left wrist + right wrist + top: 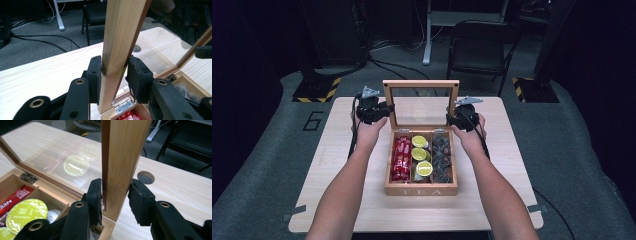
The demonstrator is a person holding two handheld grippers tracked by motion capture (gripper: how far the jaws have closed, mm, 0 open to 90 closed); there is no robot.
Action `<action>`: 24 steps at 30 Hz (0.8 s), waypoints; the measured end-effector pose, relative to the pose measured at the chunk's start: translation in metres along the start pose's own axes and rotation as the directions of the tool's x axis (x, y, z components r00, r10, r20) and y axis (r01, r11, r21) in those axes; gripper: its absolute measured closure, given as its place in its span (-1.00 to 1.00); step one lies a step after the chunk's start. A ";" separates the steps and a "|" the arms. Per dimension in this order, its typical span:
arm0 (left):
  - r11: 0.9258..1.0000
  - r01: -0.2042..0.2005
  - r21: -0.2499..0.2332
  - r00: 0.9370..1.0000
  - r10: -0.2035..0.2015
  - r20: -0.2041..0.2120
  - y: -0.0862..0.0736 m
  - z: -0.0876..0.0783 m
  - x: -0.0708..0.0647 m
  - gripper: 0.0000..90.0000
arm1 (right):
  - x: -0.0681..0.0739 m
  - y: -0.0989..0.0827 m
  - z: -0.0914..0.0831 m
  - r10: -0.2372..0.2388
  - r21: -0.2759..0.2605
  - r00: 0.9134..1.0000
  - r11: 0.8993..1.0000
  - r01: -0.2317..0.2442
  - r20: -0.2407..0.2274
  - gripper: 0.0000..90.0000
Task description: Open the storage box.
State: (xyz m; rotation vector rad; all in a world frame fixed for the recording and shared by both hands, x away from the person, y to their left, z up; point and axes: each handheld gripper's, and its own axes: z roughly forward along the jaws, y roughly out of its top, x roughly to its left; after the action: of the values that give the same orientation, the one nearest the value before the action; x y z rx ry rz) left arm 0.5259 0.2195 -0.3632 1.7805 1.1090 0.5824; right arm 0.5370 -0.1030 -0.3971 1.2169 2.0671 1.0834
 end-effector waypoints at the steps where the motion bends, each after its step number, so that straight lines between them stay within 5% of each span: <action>1: 1.000 0.001 0.000 1.000 -0.001 0.000 0.000 0.000 0.000 0.44 | 0.000 -0.001 0.001 -0.001 0.006 1.000 1.000 0.001 0.000 0.40; 16: 0.999 0.045 -0.007 0.999 -0.045 -0.007 -0.004 0.000 -0.002 0.42 | -0.002 -0.002 0.002 0.010 0.013 1.000 1.000 -0.010 -0.018 0.44; 24: 0.996 0.085 -0.023 0.996 -0.085 0.012 -0.006 -0.003 -0.006 0.11 | -0.002 -0.002 0.005 0.024 0.003 1.000 1.000 -0.024 -0.004 0.44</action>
State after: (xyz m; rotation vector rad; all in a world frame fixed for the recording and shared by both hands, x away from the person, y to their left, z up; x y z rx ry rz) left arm 0.5178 0.2168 -0.3670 1.7056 1.1601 0.5318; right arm 0.5404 -0.1034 -0.4013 1.2455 2.0625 1.0946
